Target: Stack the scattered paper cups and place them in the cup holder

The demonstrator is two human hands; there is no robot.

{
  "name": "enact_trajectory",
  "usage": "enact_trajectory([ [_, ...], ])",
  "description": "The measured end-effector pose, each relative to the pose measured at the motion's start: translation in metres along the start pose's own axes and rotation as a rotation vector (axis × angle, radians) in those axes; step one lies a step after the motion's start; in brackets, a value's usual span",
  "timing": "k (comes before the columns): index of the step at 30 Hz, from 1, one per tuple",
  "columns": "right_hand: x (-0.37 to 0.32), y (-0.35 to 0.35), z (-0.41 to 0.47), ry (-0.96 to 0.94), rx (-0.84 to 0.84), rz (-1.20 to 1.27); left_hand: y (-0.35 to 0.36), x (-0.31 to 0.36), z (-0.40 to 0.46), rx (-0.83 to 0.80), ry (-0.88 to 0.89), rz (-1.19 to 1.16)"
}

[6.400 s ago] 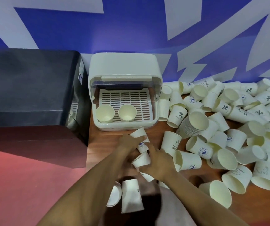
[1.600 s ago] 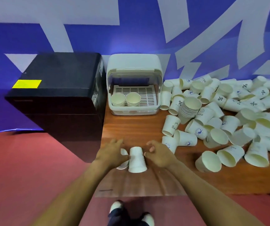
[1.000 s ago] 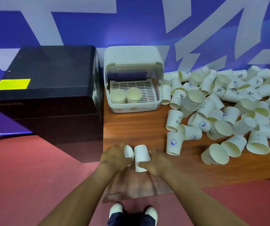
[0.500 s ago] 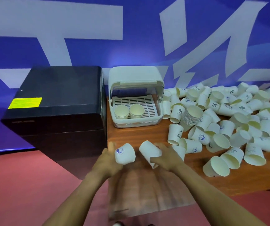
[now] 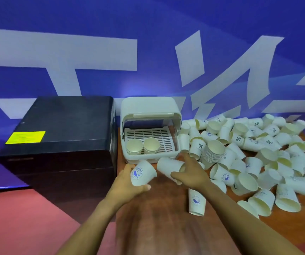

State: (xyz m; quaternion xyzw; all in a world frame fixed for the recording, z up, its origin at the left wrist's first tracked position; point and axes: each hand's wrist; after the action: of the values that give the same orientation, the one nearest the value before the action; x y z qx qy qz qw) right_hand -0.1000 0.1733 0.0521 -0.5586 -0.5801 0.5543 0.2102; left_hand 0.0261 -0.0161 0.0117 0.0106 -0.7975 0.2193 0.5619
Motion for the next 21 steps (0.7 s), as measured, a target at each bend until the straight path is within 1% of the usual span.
enact_trajectory([
  [2,0.003,-0.005,0.011,-0.048,0.005,0.023,0.008,0.006,0.006,0.048,0.003,-0.065],
  [5,0.011,-0.018,0.032,-0.111,0.041,0.012,0.021,0.023,0.021,0.131,-0.015,-0.071],
  [10,0.019,-0.044,0.072,-0.168,0.098,0.01,0.036,0.053,0.05,0.295,-0.104,0.04],
  [12,0.023,-0.048,0.086,-0.19,0.119,-0.005,0.039,0.059,0.057,0.336,-0.128,0.034],
  [15,0.028,-0.048,0.1,-0.229,0.123,0.005,0.041,0.065,0.062,0.376,-0.087,-0.052],
  [19,0.024,-0.045,0.112,-0.251,0.163,0.165,0.039,0.069,0.063,0.397,-0.018,-0.058],
  [21,0.017,-0.042,0.116,-0.261,0.172,0.193,0.035,0.071,0.063,0.398,0.002,-0.049],
])
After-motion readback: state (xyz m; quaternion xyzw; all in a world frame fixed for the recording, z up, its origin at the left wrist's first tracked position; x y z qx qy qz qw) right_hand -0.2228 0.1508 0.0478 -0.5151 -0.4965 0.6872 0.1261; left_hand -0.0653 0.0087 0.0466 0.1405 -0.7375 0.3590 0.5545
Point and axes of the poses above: each hand's wrist, its own z-axis towards the middle knuckle, its own y-axis out of the palm, x = y × z, and after that the axes turned 12 degrees about -z, right-handed
